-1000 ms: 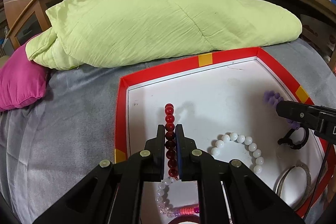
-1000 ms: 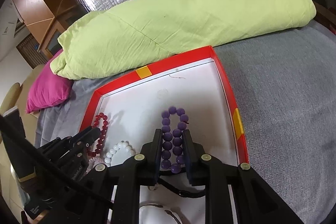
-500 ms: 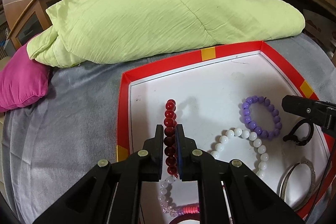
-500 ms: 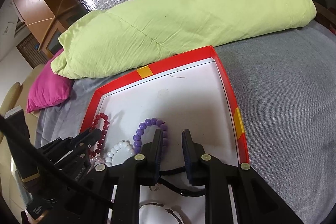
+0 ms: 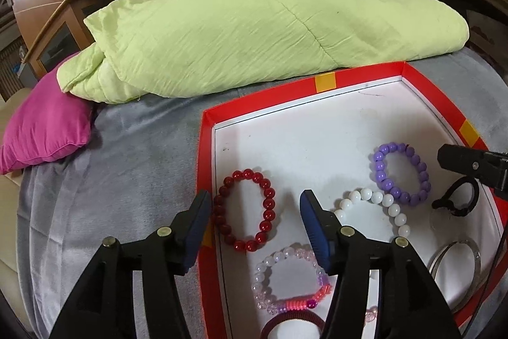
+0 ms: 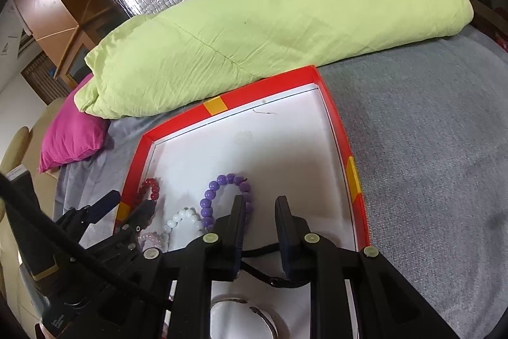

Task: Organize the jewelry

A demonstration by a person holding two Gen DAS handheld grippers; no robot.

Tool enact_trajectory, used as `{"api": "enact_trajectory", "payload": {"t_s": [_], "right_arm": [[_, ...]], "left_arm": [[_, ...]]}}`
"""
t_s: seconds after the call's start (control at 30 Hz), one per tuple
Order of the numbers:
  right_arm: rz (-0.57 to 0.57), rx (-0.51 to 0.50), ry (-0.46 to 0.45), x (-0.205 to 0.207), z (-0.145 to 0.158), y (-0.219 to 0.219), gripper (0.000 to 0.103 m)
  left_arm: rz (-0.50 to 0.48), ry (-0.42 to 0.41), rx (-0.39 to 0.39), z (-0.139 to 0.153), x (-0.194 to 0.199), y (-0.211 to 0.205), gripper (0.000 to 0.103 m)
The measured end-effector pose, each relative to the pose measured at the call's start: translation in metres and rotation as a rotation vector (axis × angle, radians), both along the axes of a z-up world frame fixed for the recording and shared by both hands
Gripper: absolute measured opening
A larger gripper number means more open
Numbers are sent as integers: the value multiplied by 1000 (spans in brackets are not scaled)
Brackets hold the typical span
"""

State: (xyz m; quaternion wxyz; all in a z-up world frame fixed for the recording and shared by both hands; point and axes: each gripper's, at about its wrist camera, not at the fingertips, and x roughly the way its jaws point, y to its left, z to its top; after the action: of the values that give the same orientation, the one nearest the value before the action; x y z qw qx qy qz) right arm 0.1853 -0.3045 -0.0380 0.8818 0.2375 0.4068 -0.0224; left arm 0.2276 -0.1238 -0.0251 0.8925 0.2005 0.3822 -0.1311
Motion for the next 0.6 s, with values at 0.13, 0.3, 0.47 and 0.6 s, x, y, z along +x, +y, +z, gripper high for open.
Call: {"api": "enact_trajectory", "payload": {"t_s": [0.13, 0.3, 0.47, 0.6], "right_arm": [[1, -15, -6, -3, 4, 1, 23], [12, -37, -10, -5, 8, 6, 32], [22, -57, -16, -10, 13, 11, 36], [32, -93, -22, -17, 18, 16, 38]], "left_arm": [[7, -5, -2, 4, -5, 1, 70], [9, -12, 3, 8, -11, 2, 71], [24, -11, -6, 14, -17, 8, 72], [41, -15, -18, 19, -23, 14, 73]]}}
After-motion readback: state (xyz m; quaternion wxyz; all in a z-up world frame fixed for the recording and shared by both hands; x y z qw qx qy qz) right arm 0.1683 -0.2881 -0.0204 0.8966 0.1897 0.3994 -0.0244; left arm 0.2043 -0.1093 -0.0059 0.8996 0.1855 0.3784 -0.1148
